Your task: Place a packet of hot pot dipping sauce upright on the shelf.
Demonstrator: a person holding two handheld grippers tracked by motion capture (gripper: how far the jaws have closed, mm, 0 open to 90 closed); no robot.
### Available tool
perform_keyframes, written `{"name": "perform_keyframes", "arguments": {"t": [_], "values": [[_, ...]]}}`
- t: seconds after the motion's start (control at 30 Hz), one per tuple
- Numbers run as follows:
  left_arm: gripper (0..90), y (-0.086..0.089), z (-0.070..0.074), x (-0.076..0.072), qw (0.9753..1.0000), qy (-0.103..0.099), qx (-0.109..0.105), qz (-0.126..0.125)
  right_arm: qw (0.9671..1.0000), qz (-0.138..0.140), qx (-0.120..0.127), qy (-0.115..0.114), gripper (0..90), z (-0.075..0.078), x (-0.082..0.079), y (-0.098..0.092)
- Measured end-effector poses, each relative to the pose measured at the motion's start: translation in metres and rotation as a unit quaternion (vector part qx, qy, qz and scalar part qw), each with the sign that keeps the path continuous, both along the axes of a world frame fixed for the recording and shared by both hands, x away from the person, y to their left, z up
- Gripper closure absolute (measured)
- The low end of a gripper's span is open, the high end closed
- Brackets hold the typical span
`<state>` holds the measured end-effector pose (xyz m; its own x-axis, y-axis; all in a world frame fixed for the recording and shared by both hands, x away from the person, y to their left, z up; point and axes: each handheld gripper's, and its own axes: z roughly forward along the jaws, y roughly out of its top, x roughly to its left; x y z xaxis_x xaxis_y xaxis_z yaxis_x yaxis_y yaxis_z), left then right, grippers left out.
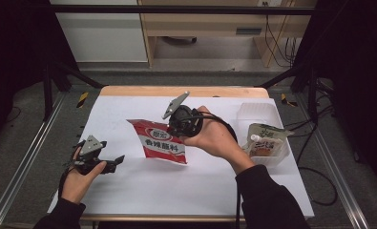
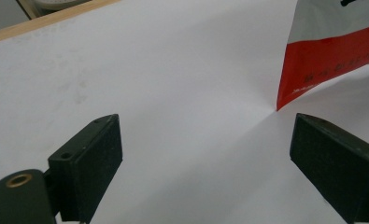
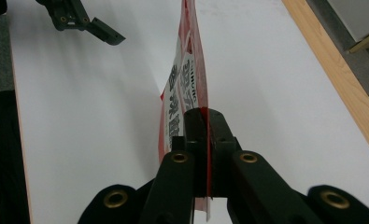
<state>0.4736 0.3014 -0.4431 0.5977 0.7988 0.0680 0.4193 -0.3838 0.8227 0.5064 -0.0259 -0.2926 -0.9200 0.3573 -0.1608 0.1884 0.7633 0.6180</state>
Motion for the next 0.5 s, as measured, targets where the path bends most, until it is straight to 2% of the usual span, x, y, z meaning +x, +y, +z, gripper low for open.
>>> {"name": "perform_keyframes", "arguments": {"t": [0.3,0.5], "values": [[9.0,-0.001,-0.002,0.000,1.0000,0.005,0.000,0.001,0.9999,-0.003,-0.004,-0.011,90.0,0.010,-0.001,-0.014],[8.4,-0.001,-0.003,0.001,1.0000,0.005,0.005,0.002,0.9998,-0.010,0.004,-0.015,90.0,0.017,0.000,-0.023]]}}
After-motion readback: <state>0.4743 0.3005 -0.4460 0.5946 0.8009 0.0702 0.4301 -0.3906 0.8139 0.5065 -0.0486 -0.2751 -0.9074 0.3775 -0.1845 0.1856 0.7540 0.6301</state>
